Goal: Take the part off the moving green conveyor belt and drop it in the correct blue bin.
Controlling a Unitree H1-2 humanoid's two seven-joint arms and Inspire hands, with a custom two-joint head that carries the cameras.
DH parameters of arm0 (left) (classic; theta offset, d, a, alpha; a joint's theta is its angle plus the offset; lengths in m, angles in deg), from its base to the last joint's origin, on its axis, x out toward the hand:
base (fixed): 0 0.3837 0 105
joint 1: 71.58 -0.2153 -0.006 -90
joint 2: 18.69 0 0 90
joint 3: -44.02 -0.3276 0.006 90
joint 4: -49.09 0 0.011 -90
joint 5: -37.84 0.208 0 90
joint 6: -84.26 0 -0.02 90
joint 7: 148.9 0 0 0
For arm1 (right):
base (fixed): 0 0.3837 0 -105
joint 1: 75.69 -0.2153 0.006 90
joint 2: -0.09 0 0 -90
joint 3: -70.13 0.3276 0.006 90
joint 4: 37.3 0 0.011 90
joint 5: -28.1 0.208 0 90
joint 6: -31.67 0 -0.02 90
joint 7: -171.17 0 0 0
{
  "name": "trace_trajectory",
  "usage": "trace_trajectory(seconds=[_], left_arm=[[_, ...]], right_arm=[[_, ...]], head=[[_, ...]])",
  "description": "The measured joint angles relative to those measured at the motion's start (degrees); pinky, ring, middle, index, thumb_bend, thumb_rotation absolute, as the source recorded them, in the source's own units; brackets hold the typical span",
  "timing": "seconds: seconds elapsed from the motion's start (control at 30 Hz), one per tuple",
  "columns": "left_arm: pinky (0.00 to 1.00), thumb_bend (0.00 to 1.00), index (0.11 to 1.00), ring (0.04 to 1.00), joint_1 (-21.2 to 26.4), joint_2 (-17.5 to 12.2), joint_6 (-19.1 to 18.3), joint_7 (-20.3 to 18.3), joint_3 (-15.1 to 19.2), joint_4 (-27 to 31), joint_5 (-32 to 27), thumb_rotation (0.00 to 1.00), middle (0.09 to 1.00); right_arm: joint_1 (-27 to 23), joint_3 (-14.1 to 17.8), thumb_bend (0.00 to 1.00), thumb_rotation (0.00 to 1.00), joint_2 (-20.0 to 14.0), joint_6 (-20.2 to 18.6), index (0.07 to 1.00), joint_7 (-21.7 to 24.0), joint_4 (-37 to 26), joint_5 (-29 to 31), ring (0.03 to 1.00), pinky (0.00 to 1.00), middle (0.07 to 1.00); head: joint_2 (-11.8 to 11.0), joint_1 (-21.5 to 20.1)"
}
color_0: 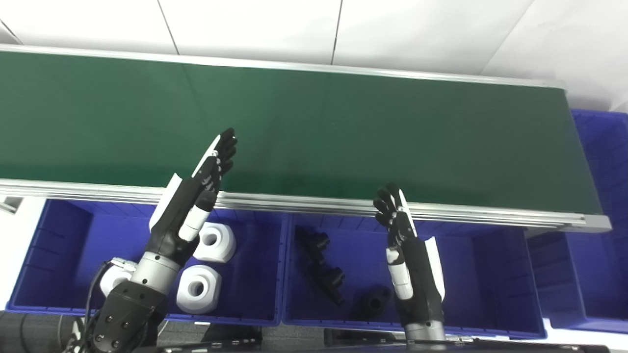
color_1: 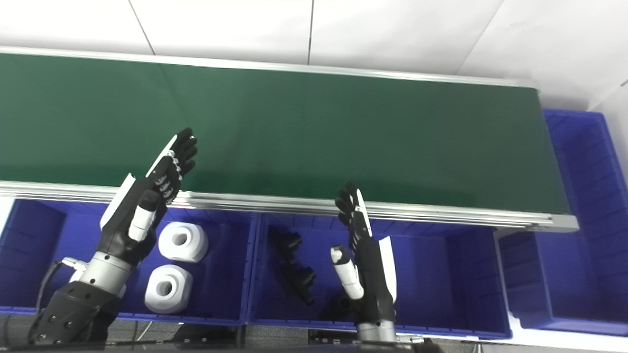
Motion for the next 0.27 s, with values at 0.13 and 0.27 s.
trace_trajectory(seconds=[0.13, 0.27], left_arm=[[1.0, 1.0, 1.0, 1.0, 0.5, 1.1, 0.0, 0.1, -2.0, 1.2, 1.3, 0.99, 1.0], [1.0, 1.0, 1.0, 1.0, -0.6, 1.3, 0.2, 0.2, -2.4, 1.3, 1.3, 0.98, 1.0]], right_arm=[[0.0, 0.0, 0.83, 1.0, 0.0, 0.0, 0.984, -1.0, 0.0, 0.0, 0.93, 0.93, 0.944], [0.1, 0.0, 0.82, 1.0, 0.0, 0.0, 0.976, -1.7, 0.1, 0.0, 0.916, 0.91, 0.939]], head=[[-0.7, 0.1], [-2.5, -0.6]])
